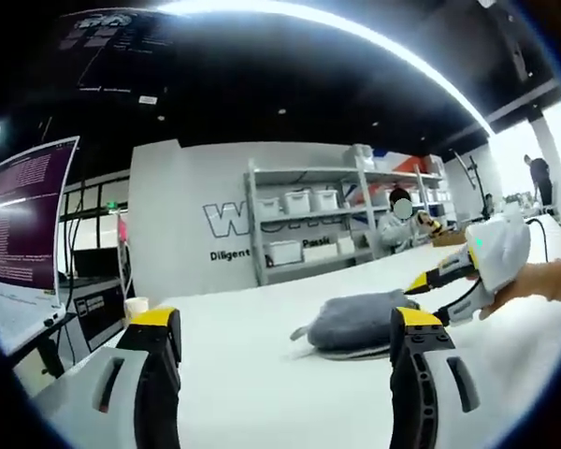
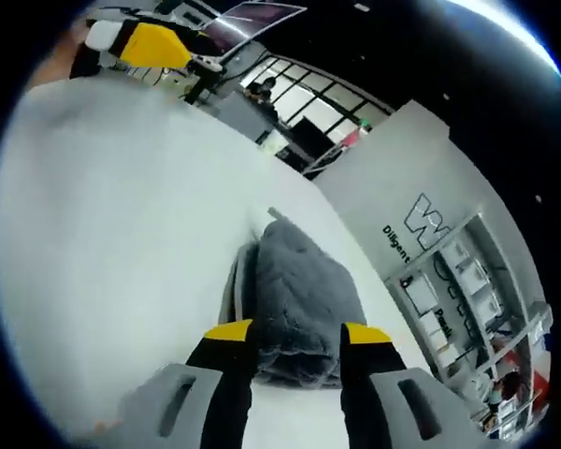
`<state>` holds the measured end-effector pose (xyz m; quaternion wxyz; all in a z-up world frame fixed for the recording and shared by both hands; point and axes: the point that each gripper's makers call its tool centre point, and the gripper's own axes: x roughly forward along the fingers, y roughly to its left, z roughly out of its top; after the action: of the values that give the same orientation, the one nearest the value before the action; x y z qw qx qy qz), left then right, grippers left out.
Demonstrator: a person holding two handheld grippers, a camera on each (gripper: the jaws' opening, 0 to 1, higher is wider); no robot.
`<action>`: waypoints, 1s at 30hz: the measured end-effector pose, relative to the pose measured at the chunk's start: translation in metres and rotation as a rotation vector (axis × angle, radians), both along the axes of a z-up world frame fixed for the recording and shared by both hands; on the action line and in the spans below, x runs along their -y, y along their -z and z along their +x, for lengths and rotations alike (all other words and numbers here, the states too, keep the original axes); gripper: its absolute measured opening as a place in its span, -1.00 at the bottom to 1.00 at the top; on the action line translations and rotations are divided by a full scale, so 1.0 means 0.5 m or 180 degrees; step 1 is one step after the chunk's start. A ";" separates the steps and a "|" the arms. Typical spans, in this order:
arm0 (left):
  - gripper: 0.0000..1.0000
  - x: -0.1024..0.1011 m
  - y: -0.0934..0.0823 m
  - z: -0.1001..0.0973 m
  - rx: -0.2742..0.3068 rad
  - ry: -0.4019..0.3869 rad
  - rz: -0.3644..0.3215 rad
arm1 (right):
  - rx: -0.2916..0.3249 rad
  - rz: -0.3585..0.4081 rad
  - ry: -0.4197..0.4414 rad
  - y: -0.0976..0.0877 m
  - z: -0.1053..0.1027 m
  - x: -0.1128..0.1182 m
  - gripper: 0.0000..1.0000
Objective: Open the folded towel by lifting each exposed corner and separating the folded layers until the towel lies flat within the target outline without major curled edges
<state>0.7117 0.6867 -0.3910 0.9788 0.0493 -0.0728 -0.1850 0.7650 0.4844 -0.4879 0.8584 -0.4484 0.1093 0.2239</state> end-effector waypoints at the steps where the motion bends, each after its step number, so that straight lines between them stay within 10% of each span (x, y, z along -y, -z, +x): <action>1: 0.81 -0.001 0.001 0.003 -0.0008 -0.0003 -0.0002 | -0.0003 -0.0073 0.0030 0.006 0.006 0.004 -0.62; 15: 0.75 -0.014 0.008 0.020 -0.0091 -0.0064 -0.0015 | -0.0029 -0.0056 -0.0041 0.020 0.018 0.006 -0.92; 16: 0.74 -0.012 0.007 0.020 -0.0081 -0.0051 -0.0010 | -0.0211 -0.0331 -0.0301 0.036 0.002 0.009 -0.94; 17: 0.73 -0.010 0.007 0.019 -0.0080 -0.0043 -0.0010 | -0.0162 0.0019 -0.0215 0.033 0.007 0.002 -0.94; 30: 0.72 -0.008 0.009 0.016 -0.0083 -0.0052 0.0001 | -0.0157 0.0108 -0.0107 0.022 0.014 0.004 -0.97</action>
<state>0.7196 0.6908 -0.3953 0.9811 0.0476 -0.0596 -0.1777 0.7722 0.4825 -0.4991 0.8590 -0.4299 0.1191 0.2511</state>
